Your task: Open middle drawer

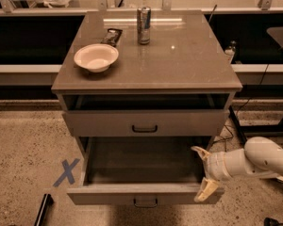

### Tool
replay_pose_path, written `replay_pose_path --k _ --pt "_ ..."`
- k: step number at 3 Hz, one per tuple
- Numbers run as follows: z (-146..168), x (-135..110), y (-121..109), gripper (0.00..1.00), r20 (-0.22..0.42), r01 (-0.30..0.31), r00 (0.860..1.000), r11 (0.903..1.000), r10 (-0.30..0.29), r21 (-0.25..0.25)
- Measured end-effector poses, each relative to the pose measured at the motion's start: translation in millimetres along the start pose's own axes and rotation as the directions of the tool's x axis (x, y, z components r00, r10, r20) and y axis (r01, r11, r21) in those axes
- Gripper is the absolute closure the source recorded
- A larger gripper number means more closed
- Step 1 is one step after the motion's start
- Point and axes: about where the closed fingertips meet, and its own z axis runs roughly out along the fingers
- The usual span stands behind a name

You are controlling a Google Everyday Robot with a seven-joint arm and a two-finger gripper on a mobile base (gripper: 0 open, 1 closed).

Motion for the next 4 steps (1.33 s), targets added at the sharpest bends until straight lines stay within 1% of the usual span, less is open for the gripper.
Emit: replay_pose_path --k 1,2,3,4 --pt "3.4 1.2 -20.7 0.27 0.003 -0.043 0.999 0.9989 0.043 0.021" --pt "22.9 13.8 -33.3 0.5 -0.02 -0.084 0.996 0.996 0.084 0.03" --pt "42.4 29.5 -41.9 0.71 -0.064 -0.116 0.991 0.9924 0.119 0.04" --pt "68.8 40.6 -43.6 0.92 -0.099 -0.115 0.989 0.9934 0.114 -0.001"
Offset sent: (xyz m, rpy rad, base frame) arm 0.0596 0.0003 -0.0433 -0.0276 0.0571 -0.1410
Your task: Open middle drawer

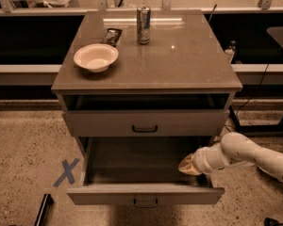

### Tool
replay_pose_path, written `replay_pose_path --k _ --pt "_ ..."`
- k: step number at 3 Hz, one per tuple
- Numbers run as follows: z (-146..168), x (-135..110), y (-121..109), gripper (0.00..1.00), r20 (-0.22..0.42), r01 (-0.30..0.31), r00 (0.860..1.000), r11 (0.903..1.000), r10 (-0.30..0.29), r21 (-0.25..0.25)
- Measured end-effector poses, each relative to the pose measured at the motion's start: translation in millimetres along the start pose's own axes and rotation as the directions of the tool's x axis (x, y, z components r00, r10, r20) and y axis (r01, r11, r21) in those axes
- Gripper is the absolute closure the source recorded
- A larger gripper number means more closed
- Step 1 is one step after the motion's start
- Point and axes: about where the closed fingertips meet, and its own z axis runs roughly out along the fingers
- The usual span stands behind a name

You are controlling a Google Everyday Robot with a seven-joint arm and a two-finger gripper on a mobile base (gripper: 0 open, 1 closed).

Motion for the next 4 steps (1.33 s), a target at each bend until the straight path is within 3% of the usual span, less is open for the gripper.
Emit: replay_pose_path --k 1,2,3,4 --pt "33.1 1.9 15.6 1.0 -0.027 0.026 0.999 0.9953 -0.029 -0.094" --pt "52.9 -1.1 37.1 0.97 -0.033 0.073 0.996 0.978 -0.081 -0.195" --pt "56.7 -5.5 61.6 0.98 0.002 0.099 0.995 0.9577 -0.103 -0.27" --pt "50.4 -5.8 89.2 0.98 0.042 0.096 0.995 0.9418 -0.087 -0.322"
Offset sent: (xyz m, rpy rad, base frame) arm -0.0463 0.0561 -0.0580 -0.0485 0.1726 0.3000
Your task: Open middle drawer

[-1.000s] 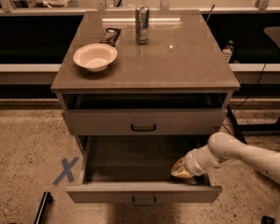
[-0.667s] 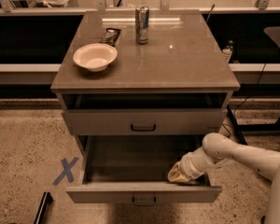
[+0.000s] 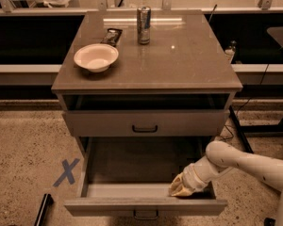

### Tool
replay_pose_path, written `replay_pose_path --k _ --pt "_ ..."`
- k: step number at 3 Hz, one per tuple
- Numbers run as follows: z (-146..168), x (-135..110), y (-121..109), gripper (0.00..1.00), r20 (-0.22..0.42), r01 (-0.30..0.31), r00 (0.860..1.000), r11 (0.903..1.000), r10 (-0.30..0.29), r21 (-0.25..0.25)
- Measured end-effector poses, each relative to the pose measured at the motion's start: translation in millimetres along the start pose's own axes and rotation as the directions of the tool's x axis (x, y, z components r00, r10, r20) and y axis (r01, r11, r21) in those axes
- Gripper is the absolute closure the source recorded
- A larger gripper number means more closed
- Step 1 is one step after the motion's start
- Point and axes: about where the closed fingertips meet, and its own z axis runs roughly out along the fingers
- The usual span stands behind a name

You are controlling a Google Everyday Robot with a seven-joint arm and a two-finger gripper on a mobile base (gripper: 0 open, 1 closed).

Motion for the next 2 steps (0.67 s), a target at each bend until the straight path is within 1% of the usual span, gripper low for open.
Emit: replay_pose_path --k 1,2 --pt "-7.2 -2.9 21.9 0.98 0.053 -0.012 0.998 0.9999 0.013 -0.005" --pt "-33.2 -5.9 24.4 0.95 0.092 -0.033 0.995 0.9959 0.026 0.084"
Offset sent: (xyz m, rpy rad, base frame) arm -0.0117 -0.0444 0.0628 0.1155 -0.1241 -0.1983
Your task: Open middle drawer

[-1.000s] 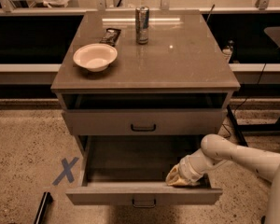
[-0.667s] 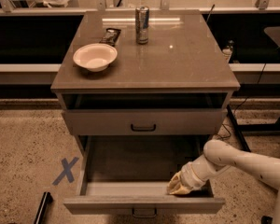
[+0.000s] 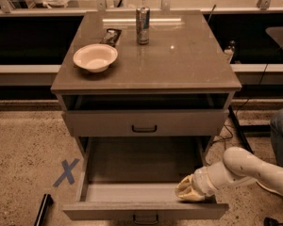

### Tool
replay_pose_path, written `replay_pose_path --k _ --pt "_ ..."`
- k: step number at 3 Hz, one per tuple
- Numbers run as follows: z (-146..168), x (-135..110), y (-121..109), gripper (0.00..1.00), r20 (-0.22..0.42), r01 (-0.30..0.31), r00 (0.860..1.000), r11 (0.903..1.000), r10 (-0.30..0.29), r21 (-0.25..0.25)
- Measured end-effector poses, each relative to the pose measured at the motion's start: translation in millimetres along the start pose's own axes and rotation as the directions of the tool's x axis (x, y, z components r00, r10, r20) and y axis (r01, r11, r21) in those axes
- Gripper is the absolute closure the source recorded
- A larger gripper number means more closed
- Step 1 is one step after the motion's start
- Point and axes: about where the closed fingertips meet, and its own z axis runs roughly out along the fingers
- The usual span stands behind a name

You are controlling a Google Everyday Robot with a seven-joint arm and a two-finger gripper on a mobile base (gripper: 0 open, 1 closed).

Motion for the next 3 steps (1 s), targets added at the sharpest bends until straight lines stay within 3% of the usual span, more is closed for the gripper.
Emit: replay_pose_path --k 1,2,3 --pt "-32.7 -11.0 -4.3 0.91 0.067 0.004 0.998 0.9933 -0.012 0.116" --pt "-66.3 -27.2 0.4 0.72 0.159 0.018 0.986 0.978 -0.052 0.208" --pt "-99.4 -42.6 8.6 0.41 0.225 0.062 0.965 0.9525 -0.133 0.298"
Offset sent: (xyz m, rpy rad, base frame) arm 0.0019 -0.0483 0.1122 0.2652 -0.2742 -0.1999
